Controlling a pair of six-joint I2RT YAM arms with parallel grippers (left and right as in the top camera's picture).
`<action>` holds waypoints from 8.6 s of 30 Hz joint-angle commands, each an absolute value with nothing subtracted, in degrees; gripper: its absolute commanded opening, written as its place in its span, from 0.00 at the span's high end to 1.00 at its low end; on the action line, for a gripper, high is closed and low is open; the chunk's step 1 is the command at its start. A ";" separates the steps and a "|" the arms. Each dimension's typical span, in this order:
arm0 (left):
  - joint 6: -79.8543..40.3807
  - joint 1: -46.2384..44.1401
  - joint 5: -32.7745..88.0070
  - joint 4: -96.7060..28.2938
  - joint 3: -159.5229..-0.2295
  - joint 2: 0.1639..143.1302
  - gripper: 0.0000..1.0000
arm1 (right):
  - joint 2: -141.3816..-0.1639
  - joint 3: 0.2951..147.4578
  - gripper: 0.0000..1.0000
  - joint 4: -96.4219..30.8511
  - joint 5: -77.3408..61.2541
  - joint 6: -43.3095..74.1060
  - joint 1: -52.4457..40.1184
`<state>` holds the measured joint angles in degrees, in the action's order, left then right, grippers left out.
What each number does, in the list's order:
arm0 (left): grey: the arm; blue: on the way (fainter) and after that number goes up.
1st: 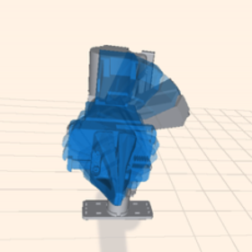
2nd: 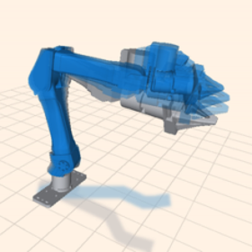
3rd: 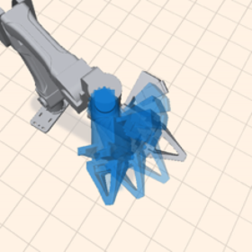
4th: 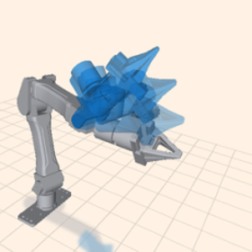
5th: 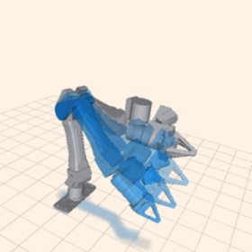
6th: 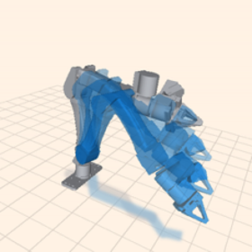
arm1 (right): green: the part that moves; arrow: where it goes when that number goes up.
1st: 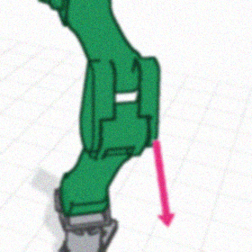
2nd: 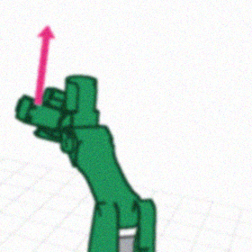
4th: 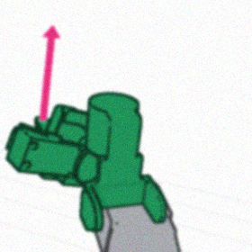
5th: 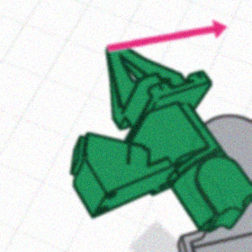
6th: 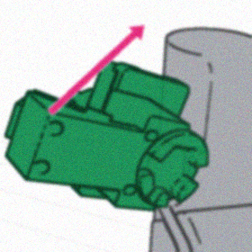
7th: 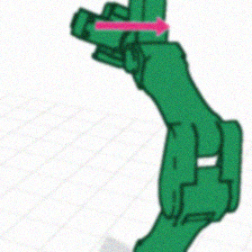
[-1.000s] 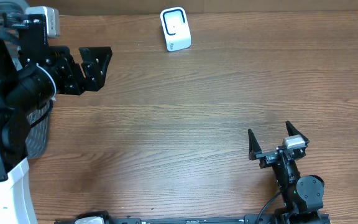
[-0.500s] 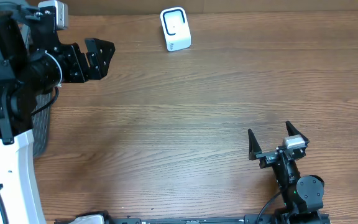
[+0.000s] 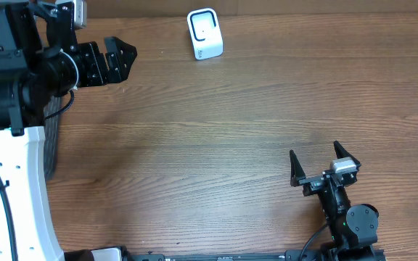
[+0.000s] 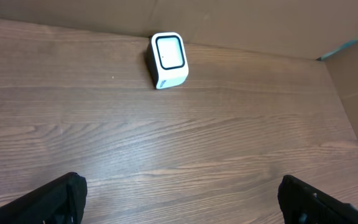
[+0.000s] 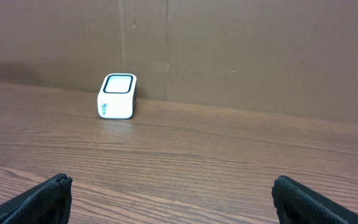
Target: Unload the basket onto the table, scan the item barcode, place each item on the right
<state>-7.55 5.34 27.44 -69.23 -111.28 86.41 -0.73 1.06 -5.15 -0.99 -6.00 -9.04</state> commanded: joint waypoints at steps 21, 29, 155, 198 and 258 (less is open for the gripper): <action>-8.60 7.53 26.15 -47.00 -112.38 89.14 0.74 | -0.16 0.47 0.00 -4.84 -0.25 -5.85 -8.97; -15.92 23.42 15.92 -37.34 -112.38 89.14 0.59 | -0.16 0.47 0.00 -4.82 -0.23 -5.85 -8.97; -37.47 -37.87 0.82 -96.36 -146.39 134.85 0.76 | -0.16 0.47 0.00 -4.84 -0.25 -5.85 -8.97; -51.94 -51.31 -7.88 -82.21 -146.26 146.91 0.67 | -0.16 0.47 0.00 -4.82 -0.25 -5.85 -8.97; -36.64 -39.35 -0.14 -89.30 -148.03 132.00 0.00 | -0.16 0.47 0.00 -4.84 -0.25 -5.85 -8.97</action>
<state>-28.86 -34.30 15.14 -88.07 -146.71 138.61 -0.58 1.06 -5.15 -0.99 -6.00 -9.04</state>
